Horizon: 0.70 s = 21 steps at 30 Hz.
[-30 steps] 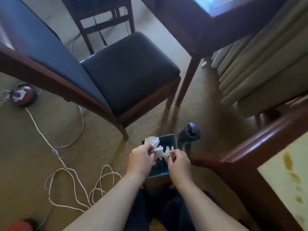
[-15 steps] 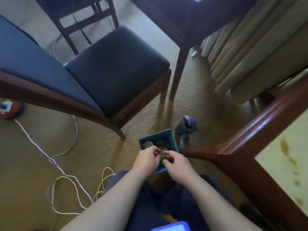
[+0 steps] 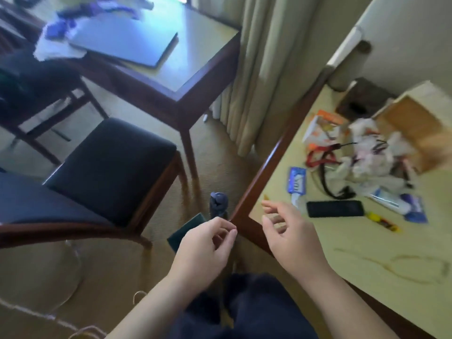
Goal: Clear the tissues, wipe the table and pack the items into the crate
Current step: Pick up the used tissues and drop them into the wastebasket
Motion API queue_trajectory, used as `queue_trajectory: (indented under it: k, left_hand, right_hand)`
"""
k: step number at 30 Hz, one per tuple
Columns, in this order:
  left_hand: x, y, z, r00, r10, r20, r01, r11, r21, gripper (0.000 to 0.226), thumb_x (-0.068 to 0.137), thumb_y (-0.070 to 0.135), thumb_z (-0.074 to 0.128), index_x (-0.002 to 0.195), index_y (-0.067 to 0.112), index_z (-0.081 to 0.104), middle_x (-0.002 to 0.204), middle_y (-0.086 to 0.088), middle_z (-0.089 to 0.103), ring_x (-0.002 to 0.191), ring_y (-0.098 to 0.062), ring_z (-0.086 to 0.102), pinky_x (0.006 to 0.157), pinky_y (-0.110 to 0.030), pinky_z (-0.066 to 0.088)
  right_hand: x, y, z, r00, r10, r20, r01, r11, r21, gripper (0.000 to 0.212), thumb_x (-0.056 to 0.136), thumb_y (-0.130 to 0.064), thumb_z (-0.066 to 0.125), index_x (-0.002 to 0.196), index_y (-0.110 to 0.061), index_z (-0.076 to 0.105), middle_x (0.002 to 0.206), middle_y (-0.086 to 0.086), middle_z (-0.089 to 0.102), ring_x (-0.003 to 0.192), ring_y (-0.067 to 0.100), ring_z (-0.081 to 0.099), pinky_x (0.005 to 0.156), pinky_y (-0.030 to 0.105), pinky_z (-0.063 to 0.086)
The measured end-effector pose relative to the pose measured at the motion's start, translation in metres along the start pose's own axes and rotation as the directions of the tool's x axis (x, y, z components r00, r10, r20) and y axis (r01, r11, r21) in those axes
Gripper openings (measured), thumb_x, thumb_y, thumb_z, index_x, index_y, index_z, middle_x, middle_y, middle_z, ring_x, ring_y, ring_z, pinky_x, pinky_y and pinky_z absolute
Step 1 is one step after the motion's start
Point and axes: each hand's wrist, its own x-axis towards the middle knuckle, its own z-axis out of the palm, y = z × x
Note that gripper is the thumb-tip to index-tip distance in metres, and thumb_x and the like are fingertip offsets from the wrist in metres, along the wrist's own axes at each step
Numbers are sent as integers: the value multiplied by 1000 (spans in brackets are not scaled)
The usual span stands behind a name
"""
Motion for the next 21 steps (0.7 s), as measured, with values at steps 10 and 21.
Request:
queue_trajectory:
  k: [10,21]
  left_hand:
    - [74,81,90,976,89,200,-145,947,285,18,101,45,60,119,46,64,102,26,66,92,4,63,80,-20,59]
    - [156,99,190,957,-15,290,-212,647,732,48,102,54,49,139,25,54,129,2,63,116,-22,50,94,-34,48]
  right_hand:
    - [9,99,-97,946,266,-183,-280,958,-54,30,98,-28,64,127,-34,66,108,-22,61,93,-2,61,79,29,59]
    - [79,184,-140,956,291,-30,-291,934,-207,50,102,-31,57,150,-42,47,123,-10,58,106,9,60,82,30,58]
